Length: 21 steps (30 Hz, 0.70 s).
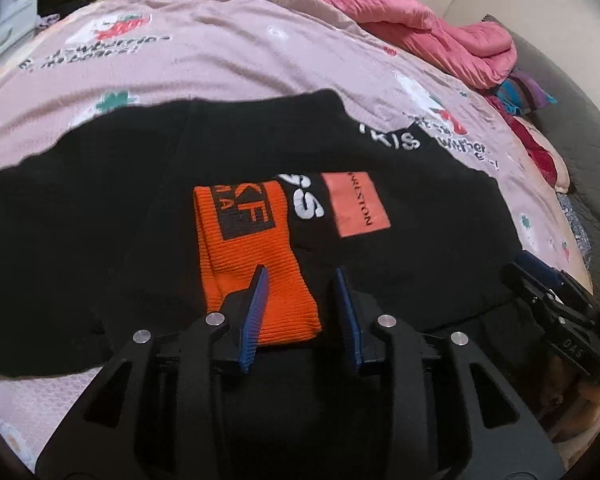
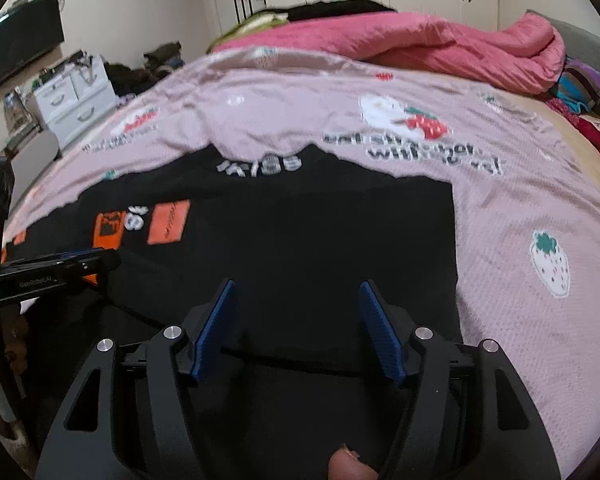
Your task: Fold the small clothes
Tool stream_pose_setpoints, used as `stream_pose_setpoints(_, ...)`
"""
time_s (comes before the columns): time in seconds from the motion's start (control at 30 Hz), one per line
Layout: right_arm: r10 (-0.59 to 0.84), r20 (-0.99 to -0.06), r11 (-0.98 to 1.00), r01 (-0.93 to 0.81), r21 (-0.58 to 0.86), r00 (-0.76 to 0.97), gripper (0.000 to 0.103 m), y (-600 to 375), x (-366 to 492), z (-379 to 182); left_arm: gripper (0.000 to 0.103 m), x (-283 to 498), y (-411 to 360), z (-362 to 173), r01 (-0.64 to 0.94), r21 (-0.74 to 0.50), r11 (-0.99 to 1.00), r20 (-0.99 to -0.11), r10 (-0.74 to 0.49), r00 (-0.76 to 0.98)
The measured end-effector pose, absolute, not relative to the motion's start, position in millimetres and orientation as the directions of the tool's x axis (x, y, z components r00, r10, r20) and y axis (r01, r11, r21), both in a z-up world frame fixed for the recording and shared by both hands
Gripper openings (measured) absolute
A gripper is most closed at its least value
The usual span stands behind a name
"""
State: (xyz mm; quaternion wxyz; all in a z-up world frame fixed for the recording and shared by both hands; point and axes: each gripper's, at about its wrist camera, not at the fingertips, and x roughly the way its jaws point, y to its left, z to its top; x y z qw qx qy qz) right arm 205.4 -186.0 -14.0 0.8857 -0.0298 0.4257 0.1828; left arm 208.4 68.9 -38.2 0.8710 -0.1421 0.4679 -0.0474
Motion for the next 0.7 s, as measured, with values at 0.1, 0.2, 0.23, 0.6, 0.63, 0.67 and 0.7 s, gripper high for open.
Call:
stream_pose_setpoints(0.1, 0.256, -0.831, 0.947, -0.302, 0.113, 0.493, 0.072, -189.1, 214.8, -33.3, 0.026, 202.9, 66.1, -37.5, -0.047, -0.256, 0.966, -0.802, -0.185, 0.568)
stream_pose_setpoints(0.2, 0.256, -0.833, 0.948, -0.297, 0.116, 0.491, 0.073, -188.4, 214.6, -36.9, 0.027, 197.8, 60.6, -37.5, -0.039, -0.217, 0.975, -0.798, -0.155, 0.582)
stream_pose_setpoints(0.23, 0.26, -0.83, 0.946, -0.302, 0.117, 0.494, 0.074, -187.4, 213.4, -33.9, 0.028, 196.3, 60.0, -36.8, -0.034, -0.207, 0.978, -0.797, -0.148, 0.585)
stream_pose_setpoints(0.6, 0.366, -0.756, 0.923, -0.314, 0.221, 0.543, 0.094, -193.0, 198.6, -7.7, 0.052, 175.9, 71.5, -15.4, -0.098, -0.249, 0.964, -0.761, -0.132, 0.635)
stream_pose_setpoints(0.63, 0.372, -0.747, 0.921, -0.317, 0.225, 0.551, 0.094, -192.5, 197.3, -5.5, 0.055, 173.1, 73.8, -13.9, -0.108, -0.258, 0.96, -0.756, -0.131, 0.641)
stream_pose_setpoints(0.67, 0.376, -0.74, 0.92, -0.32, 0.227, 0.557, 0.095, -191.8, 196.5, -4.1, 0.063, 169.9, 76.7, -12.5, -0.12, -0.264, 0.957, -0.752, -0.127, 0.647)
stream_pose_setpoints(0.7, 0.38, -0.734, 0.919, -0.322, 0.228, 0.563, 0.097, -191.4, 195.5, -2.6, 0.071, 167.6, 79.0, -11.3, -0.132, -0.268, 0.954, -0.748, -0.12, 0.652)
